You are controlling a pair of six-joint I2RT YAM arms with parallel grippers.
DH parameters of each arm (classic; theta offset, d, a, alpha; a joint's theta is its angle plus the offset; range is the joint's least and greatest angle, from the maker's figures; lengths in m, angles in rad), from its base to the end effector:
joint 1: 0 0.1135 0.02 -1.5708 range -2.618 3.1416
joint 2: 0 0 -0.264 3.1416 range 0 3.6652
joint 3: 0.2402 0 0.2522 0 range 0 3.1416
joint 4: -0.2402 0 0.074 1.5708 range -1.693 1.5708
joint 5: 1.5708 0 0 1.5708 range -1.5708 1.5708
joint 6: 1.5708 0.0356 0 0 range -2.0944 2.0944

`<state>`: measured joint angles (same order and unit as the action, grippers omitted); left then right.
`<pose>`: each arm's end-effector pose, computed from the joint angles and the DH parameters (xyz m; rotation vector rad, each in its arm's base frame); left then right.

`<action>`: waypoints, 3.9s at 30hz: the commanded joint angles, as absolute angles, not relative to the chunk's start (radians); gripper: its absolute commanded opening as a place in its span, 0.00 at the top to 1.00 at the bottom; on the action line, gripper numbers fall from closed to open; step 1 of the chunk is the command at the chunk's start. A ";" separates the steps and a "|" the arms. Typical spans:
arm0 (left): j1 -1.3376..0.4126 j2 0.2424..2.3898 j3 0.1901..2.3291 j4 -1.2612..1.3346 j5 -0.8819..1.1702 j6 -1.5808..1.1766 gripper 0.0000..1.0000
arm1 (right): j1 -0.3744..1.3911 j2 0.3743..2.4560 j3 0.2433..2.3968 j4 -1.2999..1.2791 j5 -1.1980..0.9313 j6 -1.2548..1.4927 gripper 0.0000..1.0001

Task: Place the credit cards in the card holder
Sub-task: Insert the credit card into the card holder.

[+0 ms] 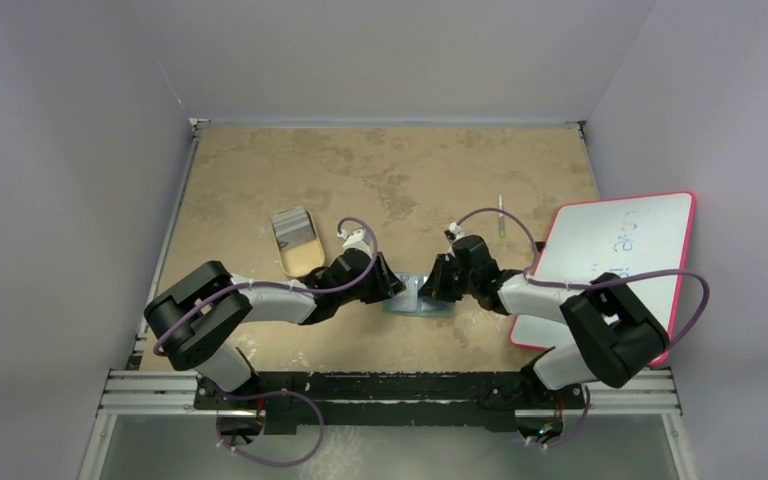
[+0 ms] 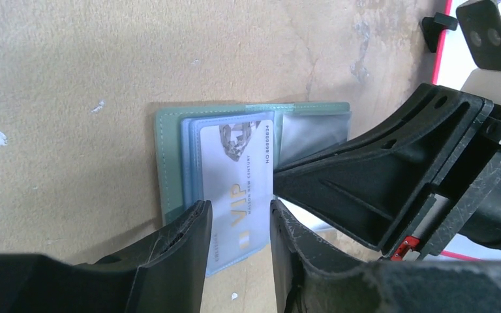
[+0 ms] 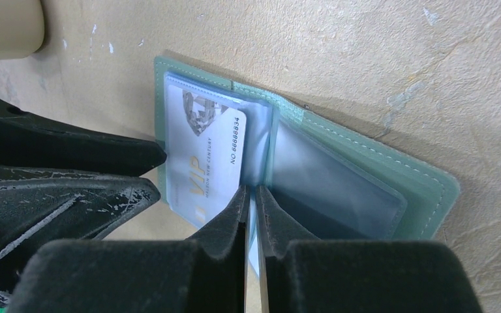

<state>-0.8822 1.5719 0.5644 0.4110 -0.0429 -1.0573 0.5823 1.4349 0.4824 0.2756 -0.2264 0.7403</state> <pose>0.1870 -0.2249 0.1409 -0.2339 2.3570 -1.0060 0.2126 0.1496 0.1422 0.0592 2.4097 0.9244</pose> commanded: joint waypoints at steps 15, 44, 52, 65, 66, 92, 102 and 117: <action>-0.882 1.598 0.620 0.411 -0.046 -1.024 0.62 | 0.583 1.451 0.474 0.251 -0.214 0.715 0.90; -0.886 1.575 0.549 0.702 0.062 -1.209 0.61 | 0.583 1.456 0.450 0.284 -0.213 0.721 0.90; -0.887 1.559 0.519 0.787 0.073 -1.245 0.61 | 0.583 1.440 0.449 0.274 -0.213 0.723 0.90; -0.889 1.512 0.490 0.834 0.075 -1.271 0.61 | 0.583 1.434 0.451 0.273 -0.216 0.721 0.90; -0.890 1.511 0.487 0.841 0.074 -1.272 0.61 | 0.583 1.434 0.451 0.273 -0.216 0.721 0.89; -0.911 1.493 0.504 0.910 0.108 -1.281 0.61 | 0.583 1.441 0.517 0.180 -0.155 0.694 0.72; -0.911 1.530 0.507 0.851 0.109 -1.223 0.86 | 0.583 1.421 0.506 0.198 -0.162 0.689 0.70; -0.911 1.499 0.535 0.616 0.028 -1.122 1.00 | 0.583 1.333 0.481 0.166 -0.135 0.702 0.65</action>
<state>-0.8841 1.5513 0.4759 0.6231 0.0021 -1.1732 0.5705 1.3651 0.4950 0.1802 -0.1593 0.6994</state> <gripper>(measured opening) 0.006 0.342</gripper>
